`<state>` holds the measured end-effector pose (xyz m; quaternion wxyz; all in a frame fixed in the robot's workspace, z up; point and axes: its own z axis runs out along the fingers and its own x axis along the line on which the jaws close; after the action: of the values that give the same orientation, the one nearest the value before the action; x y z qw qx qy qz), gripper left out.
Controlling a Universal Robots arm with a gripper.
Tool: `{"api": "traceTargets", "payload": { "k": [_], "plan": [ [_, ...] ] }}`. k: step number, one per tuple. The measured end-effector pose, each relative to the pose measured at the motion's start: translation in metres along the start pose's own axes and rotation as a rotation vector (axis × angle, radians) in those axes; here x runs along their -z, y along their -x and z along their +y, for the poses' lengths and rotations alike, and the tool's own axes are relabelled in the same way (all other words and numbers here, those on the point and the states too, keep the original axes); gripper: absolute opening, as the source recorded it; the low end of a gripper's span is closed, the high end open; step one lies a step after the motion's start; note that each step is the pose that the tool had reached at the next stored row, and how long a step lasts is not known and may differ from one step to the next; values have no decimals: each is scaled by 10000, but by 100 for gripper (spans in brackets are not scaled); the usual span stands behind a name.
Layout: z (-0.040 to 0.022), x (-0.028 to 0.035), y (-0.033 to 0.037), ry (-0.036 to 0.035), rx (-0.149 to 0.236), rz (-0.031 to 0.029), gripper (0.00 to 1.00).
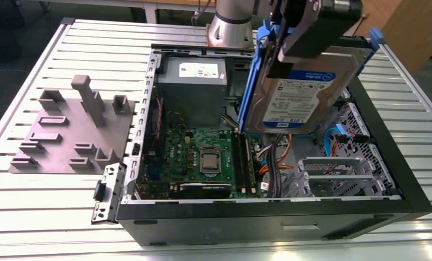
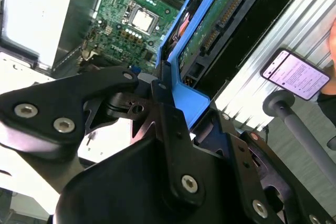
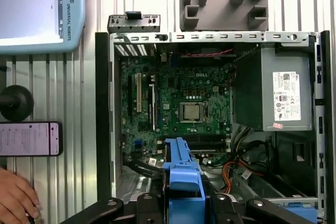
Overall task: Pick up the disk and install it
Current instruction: 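Insert the disk into the insertion slot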
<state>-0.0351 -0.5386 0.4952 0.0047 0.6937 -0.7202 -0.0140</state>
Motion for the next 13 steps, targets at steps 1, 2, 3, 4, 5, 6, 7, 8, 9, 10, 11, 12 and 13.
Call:
{"api": "traceTargets", "payload": {
  "k": [1,2,3,4,5,6,7,8,9,10,11,12,13],
  "plan": [
    [-23,-9,-9,-1,0,-4,36],
    [-51,-17,-13,-1,0,-4,36],
    [-83,-23,-18,-1,0,-2,36],
    [-114,-29,-22,1,-1,-2,36],
    [-141,-34,-27,2,-1,0,36],
    [-161,-38,-31,3,0,0,36],
    [-166,-40,-32,4,1,0,36],
    [-166,-40,-32,4,-1,0,36],
    [-166,-40,-32,4,-1,0,36],
    [-166,-40,-32,4,-2,0,36],
    [-167,-40,-32,4,-1,0,36],
    [-167,-41,-32,3,0,-1,36],
    [-167,-43,-35,3,0,-3,36]
  ]
}}
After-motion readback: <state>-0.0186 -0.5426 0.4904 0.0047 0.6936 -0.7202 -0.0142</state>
